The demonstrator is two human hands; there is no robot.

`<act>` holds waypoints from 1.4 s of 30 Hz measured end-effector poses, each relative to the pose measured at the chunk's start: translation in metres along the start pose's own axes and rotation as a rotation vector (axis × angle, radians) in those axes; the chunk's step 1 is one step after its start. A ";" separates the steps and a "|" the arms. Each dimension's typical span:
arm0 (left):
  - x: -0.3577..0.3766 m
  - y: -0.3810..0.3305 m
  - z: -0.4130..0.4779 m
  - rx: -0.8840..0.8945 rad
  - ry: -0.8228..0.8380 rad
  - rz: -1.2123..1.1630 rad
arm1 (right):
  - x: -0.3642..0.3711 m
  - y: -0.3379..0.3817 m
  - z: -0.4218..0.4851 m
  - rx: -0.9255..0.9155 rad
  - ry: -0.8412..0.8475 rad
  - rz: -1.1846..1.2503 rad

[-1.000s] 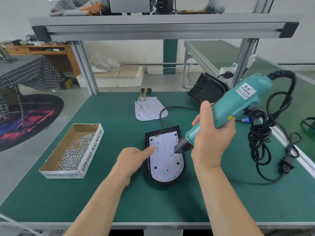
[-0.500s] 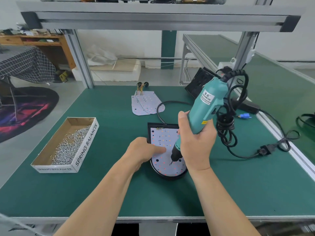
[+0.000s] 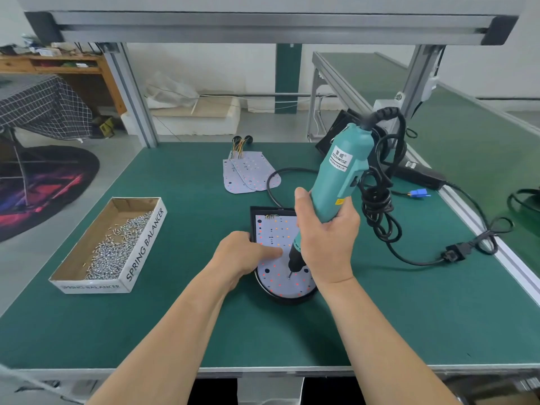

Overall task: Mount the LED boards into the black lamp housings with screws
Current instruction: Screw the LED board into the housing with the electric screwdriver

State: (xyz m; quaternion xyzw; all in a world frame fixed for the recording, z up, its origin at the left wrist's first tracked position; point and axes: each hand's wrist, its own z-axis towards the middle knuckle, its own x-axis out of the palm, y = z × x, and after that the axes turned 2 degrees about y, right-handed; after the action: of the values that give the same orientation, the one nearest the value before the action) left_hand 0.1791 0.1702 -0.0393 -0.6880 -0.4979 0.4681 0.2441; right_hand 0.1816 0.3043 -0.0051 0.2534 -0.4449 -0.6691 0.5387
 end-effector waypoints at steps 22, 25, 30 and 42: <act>-0.055 0.021 -0.034 0.041 -0.020 -0.823 | -0.011 0.033 0.019 0.111 -0.327 0.264; -0.054 0.019 -0.044 0.068 0.104 -1.003 | -0.003 0.037 0.019 0.148 -0.313 0.308; -0.045 0.010 -0.053 0.050 0.164 -0.851 | 0.010 0.046 0.022 0.177 -0.293 0.380; -0.045 0.006 -0.050 -0.071 0.278 -1.124 | 0.035 0.050 0.027 0.153 -0.268 0.401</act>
State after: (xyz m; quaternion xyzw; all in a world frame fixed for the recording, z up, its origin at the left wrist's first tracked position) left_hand 0.2236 0.1329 -0.0038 -0.3806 -0.7655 0.1548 0.4951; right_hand 0.1738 0.2788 0.0561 0.1093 -0.6032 -0.5409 0.5759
